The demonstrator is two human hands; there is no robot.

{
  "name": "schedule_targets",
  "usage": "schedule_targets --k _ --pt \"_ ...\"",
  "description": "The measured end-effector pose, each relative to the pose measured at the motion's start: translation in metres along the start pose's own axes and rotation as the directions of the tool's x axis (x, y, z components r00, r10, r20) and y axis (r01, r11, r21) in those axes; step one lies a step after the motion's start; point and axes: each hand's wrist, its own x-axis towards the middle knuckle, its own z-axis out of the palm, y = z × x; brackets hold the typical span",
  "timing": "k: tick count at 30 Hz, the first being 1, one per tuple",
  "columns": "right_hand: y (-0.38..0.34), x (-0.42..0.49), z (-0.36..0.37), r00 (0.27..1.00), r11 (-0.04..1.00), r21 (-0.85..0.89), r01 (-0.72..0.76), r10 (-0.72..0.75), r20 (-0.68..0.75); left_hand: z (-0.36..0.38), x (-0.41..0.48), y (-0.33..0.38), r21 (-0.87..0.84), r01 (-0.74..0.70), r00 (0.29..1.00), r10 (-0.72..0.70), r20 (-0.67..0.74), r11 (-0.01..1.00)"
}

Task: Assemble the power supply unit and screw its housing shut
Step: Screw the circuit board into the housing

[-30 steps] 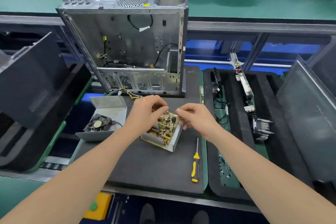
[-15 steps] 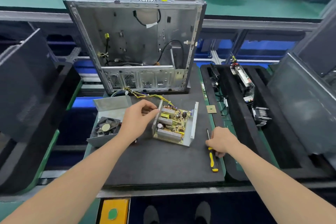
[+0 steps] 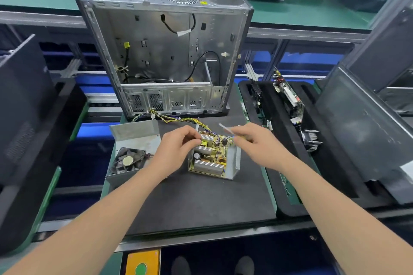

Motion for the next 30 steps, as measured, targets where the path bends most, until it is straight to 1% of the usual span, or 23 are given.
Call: schedule_targets --k 3,6,13,19,21,24,26,28,30 --pt "-0.016 0.005 0.004 0.99 0.986 -0.162 0.044 -0.021 0.139 0.001 -0.001 0.001 0.016 -0.024 1.0 0.024 0.007 1.0" --pt "-0.021 0.005 0.008 0.984 0.964 -0.257 0.064 -0.018 0.177 0.001 -0.002 0.001 0.031 -0.038 0.999 0.039 -0.013 0.999" --pt "-0.017 0.008 0.01 0.982 0.958 -0.267 0.106 -0.058 0.182 0.001 -0.004 0.0 0.11 -0.046 0.998 0.05 -0.033 0.993" --pt "-0.014 0.009 0.012 0.976 0.94 -0.311 0.142 -0.08 0.203 0.002 -0.005 0.007 0.161 -0.066 0.997 0.072 -0.029 0.985" --pt "-0.013 0.01 0.012 0.975 0.926 -0.341 0.159 -0.093 0.203 0.002 -0.005 0.008 0.196 -0.084 0.996 0.087 -0.006 0.977" --pt "-0.011 0.01 0.014 0.97 0.895 -0.397 0.203 -0.129 0.206 0.003 -0.004 0.01 0.278 -0.103 0.994 0.088 0.066 0.955" --pt "-0.009 0.011 0.015 0.97 0.907 -0.363 0.214 -0.155 0.186 0.003 -0.003 0.011 0.332 -0.095 0.994 0.069 0.09 0.938" --pt "-0.008 0.012 0.014 0.975 0.945 -0.258 0.203 -0.17 0.144 0.002 -0.004 0.011 0.35 -0.1 0.994 0.076 0.08 0.931" --pt "-0.007 0.013 0.012 0.982 0.971 -0.163 0.173 -0.157 0.103 0.0 -0.006 0.011 0.355 -0.135 0.99 0.115 0.075 0.925"
